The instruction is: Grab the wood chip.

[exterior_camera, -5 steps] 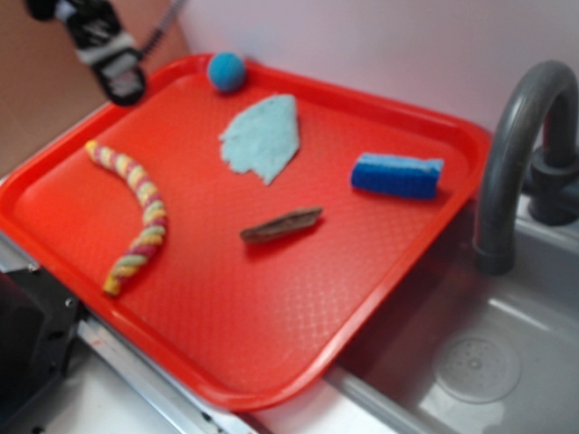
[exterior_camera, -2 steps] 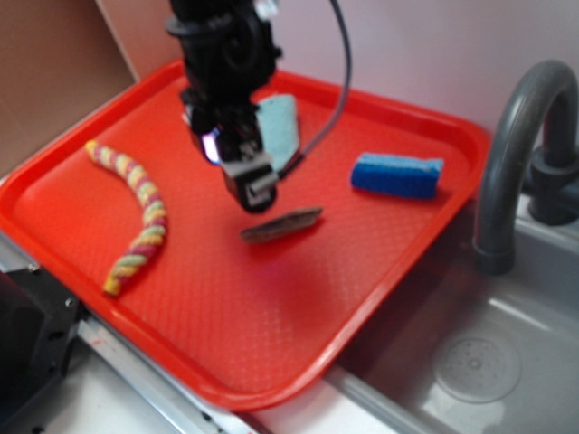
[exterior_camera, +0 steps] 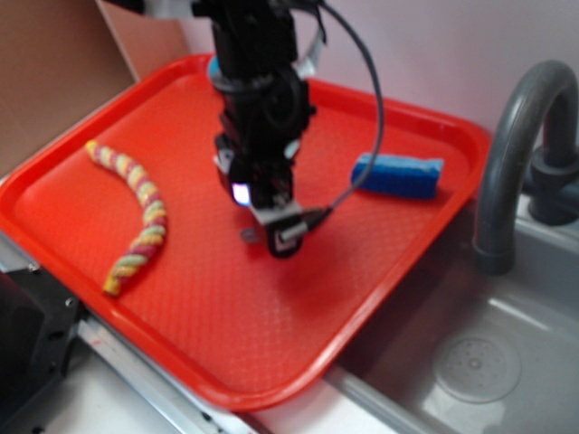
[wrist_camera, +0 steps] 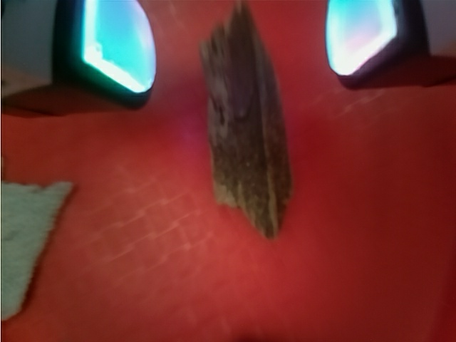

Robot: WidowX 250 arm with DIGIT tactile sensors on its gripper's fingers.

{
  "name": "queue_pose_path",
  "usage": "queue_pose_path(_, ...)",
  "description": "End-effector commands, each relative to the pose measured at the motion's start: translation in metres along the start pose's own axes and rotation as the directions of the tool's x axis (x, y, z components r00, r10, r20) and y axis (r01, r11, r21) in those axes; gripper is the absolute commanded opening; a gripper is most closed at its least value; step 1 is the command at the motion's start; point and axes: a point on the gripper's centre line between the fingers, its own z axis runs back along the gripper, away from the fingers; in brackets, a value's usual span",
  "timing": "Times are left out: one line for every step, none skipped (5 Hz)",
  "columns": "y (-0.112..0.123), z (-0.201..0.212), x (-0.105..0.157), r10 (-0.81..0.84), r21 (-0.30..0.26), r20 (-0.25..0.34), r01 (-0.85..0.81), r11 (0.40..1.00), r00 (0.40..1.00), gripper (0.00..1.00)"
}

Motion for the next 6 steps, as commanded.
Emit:
queue_pose_path(-0.008, -0.021, 0.005, -0.042, 0.048, -0.026, 0.043, 0.998, 0.999, 1.0)
queue_pose_path(-0.013, -0.025, 0.003, -0.04, 0.063, -0.023, 0.041, 0.997, 0.999, 0.0)
queue_pose_path(-0.016, -0.025, 0.0, -0.044, 0.077, -0.025, 0.046, 0.996, 0.999, 0.0)
queue_pose_path(-0.016, -0.024, -0.001, -0.038, 0.088, -0.026, 0.04, 0.995, 0.999, 0.0)
queue_pose_path(-0.014, -0.021, -0.002, -0.036, 0.086, -0.018, 0.037, 0.996, 0.999, 0.0)
queue_pose_path(-0.006, -0.005, -0.002, 0.006, 0.117, 0.011, -0.008, 0.993, 1.0, 0.0)
